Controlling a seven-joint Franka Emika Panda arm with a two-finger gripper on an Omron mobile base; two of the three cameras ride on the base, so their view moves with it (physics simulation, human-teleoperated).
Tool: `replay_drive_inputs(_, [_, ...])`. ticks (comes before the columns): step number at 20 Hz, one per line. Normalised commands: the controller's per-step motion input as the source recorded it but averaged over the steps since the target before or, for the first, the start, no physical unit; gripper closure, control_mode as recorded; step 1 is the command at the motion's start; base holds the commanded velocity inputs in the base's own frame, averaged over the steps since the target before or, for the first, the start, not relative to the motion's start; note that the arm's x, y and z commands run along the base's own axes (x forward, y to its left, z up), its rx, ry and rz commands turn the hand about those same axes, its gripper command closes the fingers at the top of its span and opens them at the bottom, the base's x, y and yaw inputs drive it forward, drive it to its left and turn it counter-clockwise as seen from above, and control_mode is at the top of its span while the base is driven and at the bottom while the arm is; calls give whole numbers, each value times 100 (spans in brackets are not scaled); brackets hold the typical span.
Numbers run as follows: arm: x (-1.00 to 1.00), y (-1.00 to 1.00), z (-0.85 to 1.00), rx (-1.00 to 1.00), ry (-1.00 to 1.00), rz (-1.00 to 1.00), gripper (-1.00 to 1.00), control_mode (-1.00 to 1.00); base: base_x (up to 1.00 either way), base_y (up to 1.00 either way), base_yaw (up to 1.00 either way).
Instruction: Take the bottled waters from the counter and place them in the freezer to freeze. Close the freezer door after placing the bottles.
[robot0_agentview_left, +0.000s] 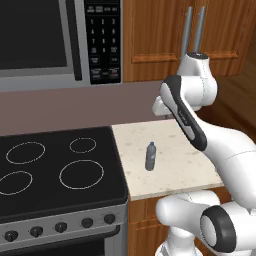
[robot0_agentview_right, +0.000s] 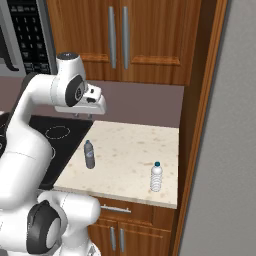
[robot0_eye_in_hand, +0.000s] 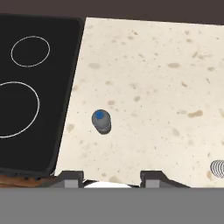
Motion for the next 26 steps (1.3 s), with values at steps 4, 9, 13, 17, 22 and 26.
replay_drive_inputs(4, [-8, 0, -1, 0, 0, 0, -100, -100, 0, 0, 0])
replay_drive_inputs(9, [-11, 0, -27, 0, 17, 0, -100, -100, 0, 0, 0])
replay_drive_inputs(13, [-69, 3, -55, 0, 10, -7, -100, -100, 0, 0, 0])
replay_drive_inputs(17, [-84, 20, -54, -1, 0, -18, -100, -100, 0, 0, 0])
replay_drive_inputs(22, [-100, 37, -25, -15, -21, -35, -100, -100, 0, 0, 0])
replay_drive_inputs(26, [-55, 60, -19, -33, -24, -52, -100, -100, 0, 0, 0])
